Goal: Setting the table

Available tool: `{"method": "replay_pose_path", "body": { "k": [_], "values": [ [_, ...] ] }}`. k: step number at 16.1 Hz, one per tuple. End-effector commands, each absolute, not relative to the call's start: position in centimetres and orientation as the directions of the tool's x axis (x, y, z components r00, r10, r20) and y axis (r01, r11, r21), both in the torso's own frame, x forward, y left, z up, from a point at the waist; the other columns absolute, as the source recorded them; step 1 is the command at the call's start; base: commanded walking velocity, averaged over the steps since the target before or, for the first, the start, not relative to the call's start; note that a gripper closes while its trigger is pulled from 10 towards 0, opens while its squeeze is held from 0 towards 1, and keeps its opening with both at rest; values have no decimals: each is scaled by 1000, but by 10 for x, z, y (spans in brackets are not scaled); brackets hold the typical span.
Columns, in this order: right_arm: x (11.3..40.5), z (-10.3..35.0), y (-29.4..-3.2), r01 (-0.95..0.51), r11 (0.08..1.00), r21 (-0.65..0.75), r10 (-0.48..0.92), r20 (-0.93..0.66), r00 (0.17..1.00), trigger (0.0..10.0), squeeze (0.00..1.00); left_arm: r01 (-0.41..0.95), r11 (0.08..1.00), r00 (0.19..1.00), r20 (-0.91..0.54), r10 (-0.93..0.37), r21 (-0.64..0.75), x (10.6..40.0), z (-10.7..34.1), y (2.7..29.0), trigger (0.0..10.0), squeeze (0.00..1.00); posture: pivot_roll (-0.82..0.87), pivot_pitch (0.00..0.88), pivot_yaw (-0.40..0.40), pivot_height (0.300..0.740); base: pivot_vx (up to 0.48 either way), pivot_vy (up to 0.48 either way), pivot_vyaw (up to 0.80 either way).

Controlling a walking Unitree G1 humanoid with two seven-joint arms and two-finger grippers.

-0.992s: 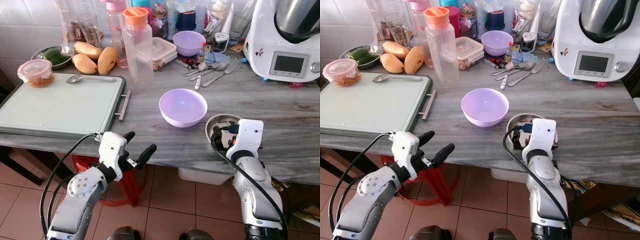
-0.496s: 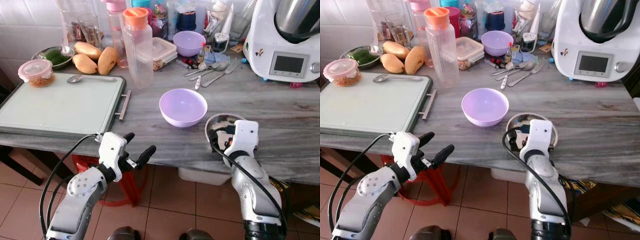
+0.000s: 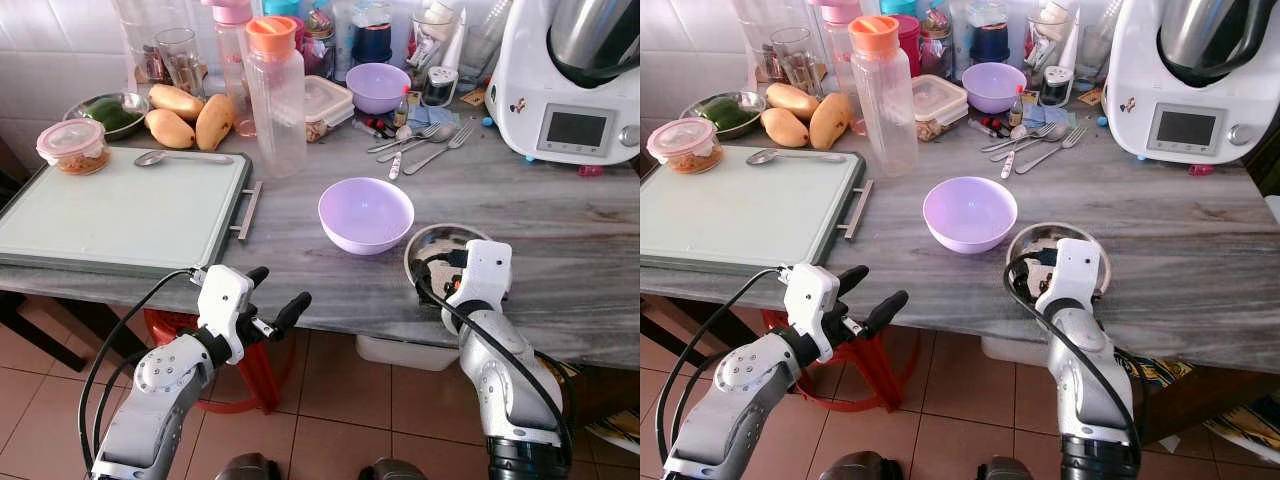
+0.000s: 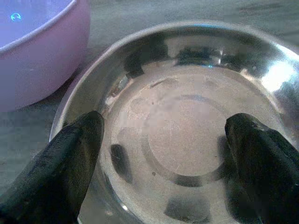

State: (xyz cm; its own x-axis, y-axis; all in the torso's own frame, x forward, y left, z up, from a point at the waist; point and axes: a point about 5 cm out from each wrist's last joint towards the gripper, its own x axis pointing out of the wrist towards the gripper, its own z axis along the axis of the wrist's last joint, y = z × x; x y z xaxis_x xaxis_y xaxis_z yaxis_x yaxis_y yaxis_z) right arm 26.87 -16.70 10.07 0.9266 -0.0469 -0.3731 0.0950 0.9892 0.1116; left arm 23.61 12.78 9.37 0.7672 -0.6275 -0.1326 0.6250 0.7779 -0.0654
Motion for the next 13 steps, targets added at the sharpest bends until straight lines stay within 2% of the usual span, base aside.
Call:
{"method": "replay_pose_path", "body": {
  "k": [1, 4, 8, 13],
  "values": [
    [268, 95, -163, 85, 986, 145, -18, -412, 911, 10000, 20, 628, 777, 764, -148, -628, -51, 236, 93, 127, 10000, 0, -6, 0, 31, 740, 0, 0, 0],
    [267, 98, -161, 71, 985, 154, -3, -406, 914, 10000, 0, 627, 777, 765, -150, -627, -51, 236, 93, 127, 10000, 0, -10, 0, 31, 740, 0, 0, 0],
    [267, 100, -154, 73, 967, 245, 37, -416, 909, 10000, 0, 635, 770, 757, -155, -635, -52, 238, 92, 125, 10000, 0, -18, 0, 35, 740, 0, 0, 0],
    [266, 104, -153, 76, 963, 257, 39, -415, 909, 10000, 0, 637, 769, 755, -157, -636, -50, 239, 91, 125, 10000, 0, -22, 0, 35, 740, 0, 0, 0]
  ]
}}
